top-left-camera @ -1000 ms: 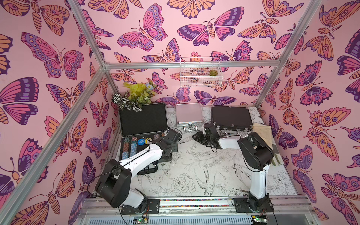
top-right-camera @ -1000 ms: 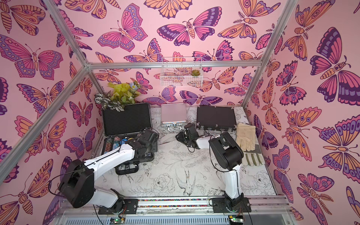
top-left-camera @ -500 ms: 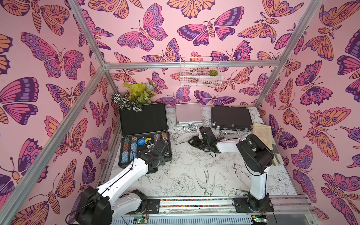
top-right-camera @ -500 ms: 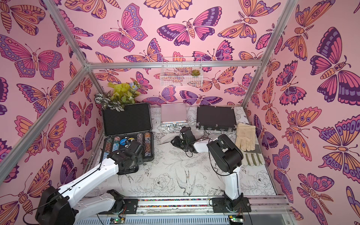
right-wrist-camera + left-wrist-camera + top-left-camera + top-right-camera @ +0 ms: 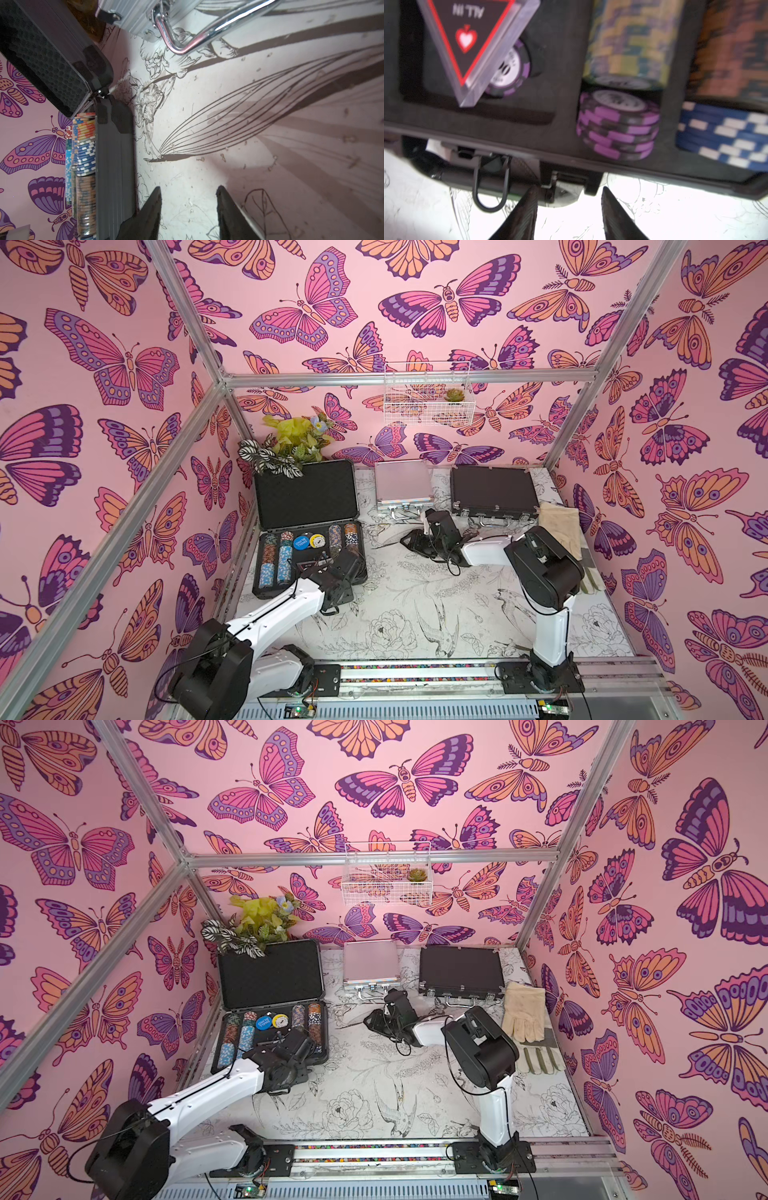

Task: Close the poker set cases
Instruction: Move the poker set case to the center of the board.

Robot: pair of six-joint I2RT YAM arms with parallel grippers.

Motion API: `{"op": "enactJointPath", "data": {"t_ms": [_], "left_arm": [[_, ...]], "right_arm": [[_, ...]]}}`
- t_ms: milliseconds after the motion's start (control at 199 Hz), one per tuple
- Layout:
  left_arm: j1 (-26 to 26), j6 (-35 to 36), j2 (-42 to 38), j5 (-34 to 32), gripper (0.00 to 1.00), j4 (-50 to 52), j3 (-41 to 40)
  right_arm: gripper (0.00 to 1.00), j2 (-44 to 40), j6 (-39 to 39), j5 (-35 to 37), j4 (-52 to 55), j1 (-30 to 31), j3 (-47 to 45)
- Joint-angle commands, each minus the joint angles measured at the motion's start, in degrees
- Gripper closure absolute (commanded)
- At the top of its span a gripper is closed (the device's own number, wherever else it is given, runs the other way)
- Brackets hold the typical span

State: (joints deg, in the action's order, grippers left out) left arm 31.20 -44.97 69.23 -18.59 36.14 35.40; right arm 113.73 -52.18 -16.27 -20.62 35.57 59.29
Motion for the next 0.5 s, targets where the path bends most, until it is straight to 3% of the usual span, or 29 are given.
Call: {"op": "enactJointPath", "data": {"t_ms": [0, 492], "left_arm": [[0.4, 5.0, 1.3, -2.4, 0.52, -4.4, -1.2], [0.3, 3.8, 12.7, -1.4, 0.60, -9.4, 1.1]], "right_arm": [[0.55, -0.4, -1.1, -0.7, -1.4, -0.1, -0.6], [0.56, -0.4, -2.6, -1.6, -2.7, -0.1, -0.1]]}}
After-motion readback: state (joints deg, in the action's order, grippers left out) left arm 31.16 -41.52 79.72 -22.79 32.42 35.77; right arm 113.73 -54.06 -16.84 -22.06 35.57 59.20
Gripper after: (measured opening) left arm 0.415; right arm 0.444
